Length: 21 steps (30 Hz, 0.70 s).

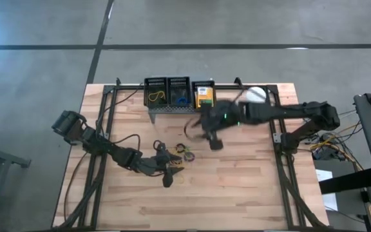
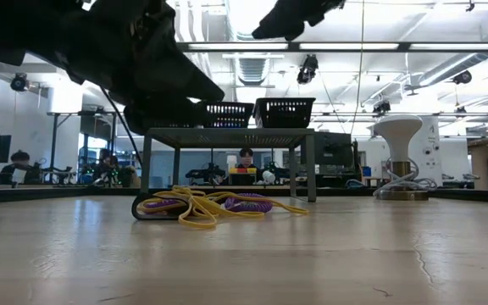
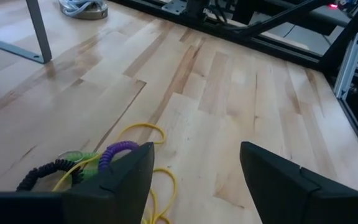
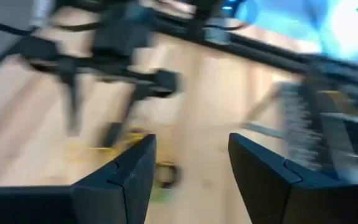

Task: Pick & Place Office Desk Supplies
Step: Put the black rubberband into the left black bin on the shelf

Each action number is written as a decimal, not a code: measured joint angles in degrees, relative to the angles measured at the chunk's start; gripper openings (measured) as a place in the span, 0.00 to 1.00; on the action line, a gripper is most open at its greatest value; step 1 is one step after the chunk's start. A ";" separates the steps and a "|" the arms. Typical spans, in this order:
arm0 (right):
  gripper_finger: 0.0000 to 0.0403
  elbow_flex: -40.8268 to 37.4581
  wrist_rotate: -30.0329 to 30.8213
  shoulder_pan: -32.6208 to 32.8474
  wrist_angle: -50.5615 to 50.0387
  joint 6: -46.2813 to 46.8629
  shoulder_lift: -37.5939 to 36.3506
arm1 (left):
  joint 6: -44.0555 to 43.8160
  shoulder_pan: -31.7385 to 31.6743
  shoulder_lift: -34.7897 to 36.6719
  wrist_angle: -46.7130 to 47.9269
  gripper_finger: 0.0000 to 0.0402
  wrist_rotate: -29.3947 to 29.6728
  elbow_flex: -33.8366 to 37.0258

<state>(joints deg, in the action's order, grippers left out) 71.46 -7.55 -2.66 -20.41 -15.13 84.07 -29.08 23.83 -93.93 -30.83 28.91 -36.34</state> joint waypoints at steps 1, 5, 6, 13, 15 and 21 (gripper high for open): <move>0.49 -1.76 -0.02 1.60 1.84 1.18 0.15 | -0.26 0.00 0.00 0.18 0.60 0.00 0.00; 0.49 -11.37 -0.04 6.71 13.42 7.02 0.27 | -2.24 0.01 0.00 2.22 0.59 0.00 -0.05; 0.49 -14.06 -0.04 7.65 17.27 8.53 0.33 | -2.90 0.15 0.00 3.01 0.59 0.00 -0.09; 0.49 -26.48 0.19 10.69 26.86 17.23 0.33 | -10.14 2.23 0.00 19.14 0.55 0.00 -6.26; 0.48 -28.63 2.12 11.86 27.04 19.74 0.48 | -12.89 3.34 -0.09 26.95 0.54 0.00 -9.54; 0.45 -36.17 11.64 18.19 42.14 21.14 2.99 | -15.60 5.64 -2.45 35.86 0.54 0.00 -14.93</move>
<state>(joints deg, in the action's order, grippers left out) 35.29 4.09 15.52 21.72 6.01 87.06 -44.68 29.47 -96.38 5.03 28.90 -51.27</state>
